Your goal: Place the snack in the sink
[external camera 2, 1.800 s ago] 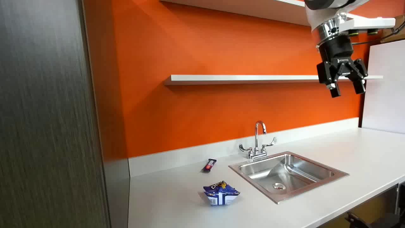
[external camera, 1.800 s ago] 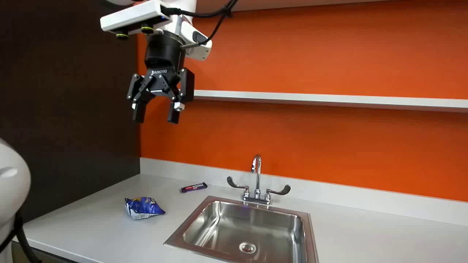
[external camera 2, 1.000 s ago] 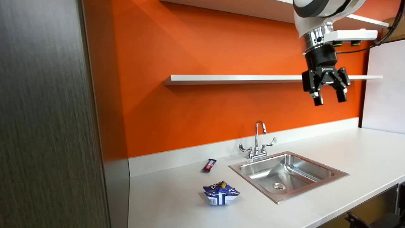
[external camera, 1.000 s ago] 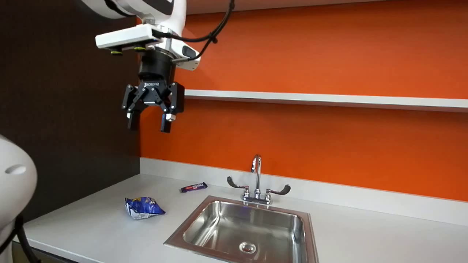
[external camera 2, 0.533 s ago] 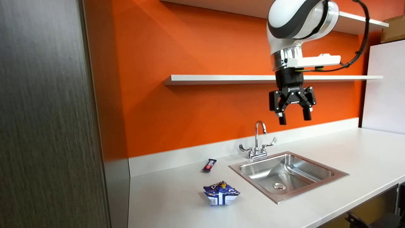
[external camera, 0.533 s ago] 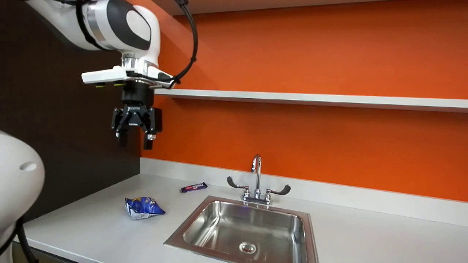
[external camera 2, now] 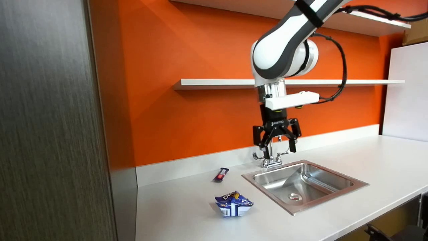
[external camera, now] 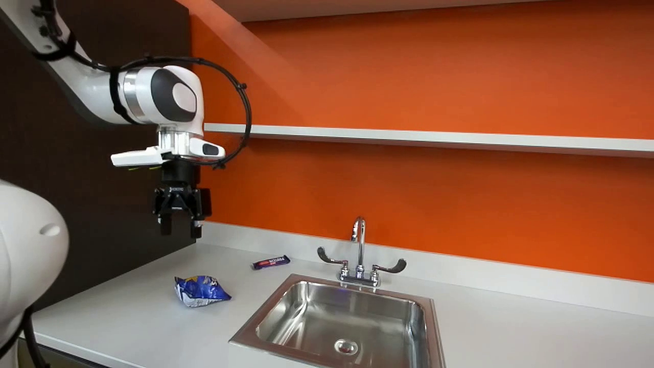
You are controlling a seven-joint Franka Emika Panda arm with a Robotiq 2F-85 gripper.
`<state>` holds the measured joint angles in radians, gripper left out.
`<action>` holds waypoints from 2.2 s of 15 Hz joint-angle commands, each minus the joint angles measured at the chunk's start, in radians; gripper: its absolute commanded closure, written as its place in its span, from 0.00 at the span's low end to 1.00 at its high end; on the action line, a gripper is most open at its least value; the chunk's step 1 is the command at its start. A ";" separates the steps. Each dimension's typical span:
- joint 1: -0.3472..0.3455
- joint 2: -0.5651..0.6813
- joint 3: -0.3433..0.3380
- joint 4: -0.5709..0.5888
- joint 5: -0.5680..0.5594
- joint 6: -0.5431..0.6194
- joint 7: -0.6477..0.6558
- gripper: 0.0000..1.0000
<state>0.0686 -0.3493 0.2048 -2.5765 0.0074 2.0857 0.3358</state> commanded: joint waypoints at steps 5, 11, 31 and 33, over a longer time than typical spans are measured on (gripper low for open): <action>0.020 0.310 0.012 0.147 -0.057 0.131 0.118 0.00; 0.055 0.480 -0.017 0.278 -0.092 0.138 0.141 0.00; 0.164 0.798 -0.133 0.541 -0.077 0.138 0.121 0.00; 0.165 0.812 -0.139 0.549 -0.074 0.138 0.120 0.00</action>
<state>0.2168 0.4359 0.0839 -2.0624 -0.0650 2.2345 0.4411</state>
